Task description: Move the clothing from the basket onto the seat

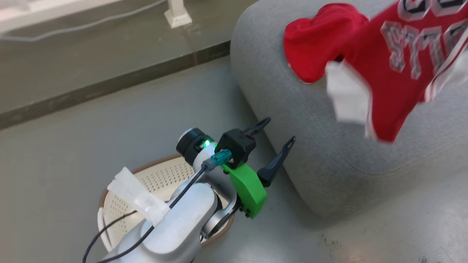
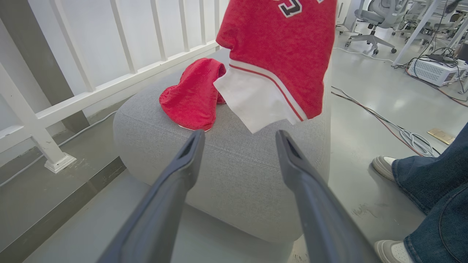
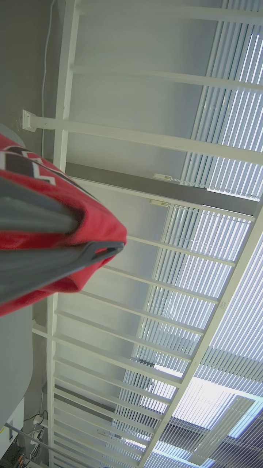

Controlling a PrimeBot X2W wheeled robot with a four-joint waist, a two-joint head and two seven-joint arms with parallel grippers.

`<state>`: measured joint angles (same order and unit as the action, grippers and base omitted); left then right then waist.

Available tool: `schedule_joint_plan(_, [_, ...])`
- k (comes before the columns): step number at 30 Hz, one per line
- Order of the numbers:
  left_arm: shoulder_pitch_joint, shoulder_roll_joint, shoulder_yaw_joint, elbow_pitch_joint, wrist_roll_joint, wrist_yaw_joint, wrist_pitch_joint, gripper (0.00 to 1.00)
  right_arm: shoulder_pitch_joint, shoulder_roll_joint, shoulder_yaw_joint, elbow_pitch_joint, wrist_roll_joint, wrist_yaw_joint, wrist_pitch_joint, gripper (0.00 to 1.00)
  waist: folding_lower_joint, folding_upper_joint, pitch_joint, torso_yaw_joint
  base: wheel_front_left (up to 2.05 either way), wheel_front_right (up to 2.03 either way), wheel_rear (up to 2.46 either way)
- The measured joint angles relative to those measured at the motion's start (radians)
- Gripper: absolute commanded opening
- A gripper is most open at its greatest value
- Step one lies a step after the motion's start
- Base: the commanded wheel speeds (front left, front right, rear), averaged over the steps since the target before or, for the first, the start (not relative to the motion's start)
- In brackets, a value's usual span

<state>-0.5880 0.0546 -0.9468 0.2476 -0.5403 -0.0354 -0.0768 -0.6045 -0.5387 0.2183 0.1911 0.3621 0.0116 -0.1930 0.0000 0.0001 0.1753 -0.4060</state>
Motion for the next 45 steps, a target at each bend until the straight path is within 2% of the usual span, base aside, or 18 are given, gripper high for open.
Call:
schedule_joint_plan(3, [-0.028, 0.001, -0.001, -0.014, 0.01, 0.0, 0.015, 1.0, -0.117, -0.034, -0.045, 0.043, 0.0, -0.005, 0.035, 0.0, 0.0002, 0.0, 0.034, 0.03, 0.0, 0.0, 0.0])
schedule_joint_plan(8, [-0.055, 0.001, -0.014, -0.035, 0.018, 0.0, 0.026, 1.0, -0.232, -0.101, -0.122, 0.11, 0.0, -0.041, 0.068, 0.0, 0.0001, 0.0, 0.074, 0.08, 0.0, 0.0, 0.0])
schedule_joint_plan(16, [-0.1, 0.002, -0.021, -0.072, 0.027, -0.001, 0.047, 1.0, -0.354, -0.169, -0.16, 0.202, -0.002, -0.06, 0.119, 0.0, 0.0002, 0.0, 0.142, 0.164, 0.0, 0.0, 0.0])
schedule_joint_plan(20, [-0.119, 0.002, -0.02, -0.092, 0.056, -0.002, 0.051, 1.0, -0.375, -0.172, -0.157, 0.238, -0.01, -0.069, 0.129, 0.0, 0.0002, 0.0, 0.184, 0.197, 0.0, 0.0, 0.0])
schedule_joint_plan(27, [-0.138, 0.02, -0.02, -0.109, 0.069, -0.001, 0.072, 1.0, -0.372, -0.132, -0.154, 0.329, -0.011, -0.086, 0.116, 0.0, 0.0001, 0.0, 0.255, 0.239, 0.0, 0.0, 0.0])
schedule_joint_plan(33, [-0.15, 0.059, -0.017, -0.121, 0.078, -0.001, 0.091, 1.0, -0.309, -0.017, -0.119, 0.435, -0.011, -0.094, 0.08, 0.0, 0.0001, 0.0, 0.317, 0.253, 0.0, 0.0, 0.0])
schedule_joint_plan(39, [-0.151, 0.082, -0.012, -0.127, 0.079, -0.001, 0.099, 1.0, -0.256, 0.056, -0.101, 0.526, -0.009, -0.103, 0.049, 0.0, 0.0001, 0.0, 0.344, 0.24, 0.0, 0.0, 0.0])
schedule_joint_plan(45, [-0.151, 0.094, -0.004, -0.129, 0.079, 0.0, 0.104, 1.0, -0.244, 0.091, -0.086, 0.587, -0.009, -0.103, 0.007, 0.0, 0.0001, 0.0, 0.353, 0.215, 0.0, 0.0, 0.0])
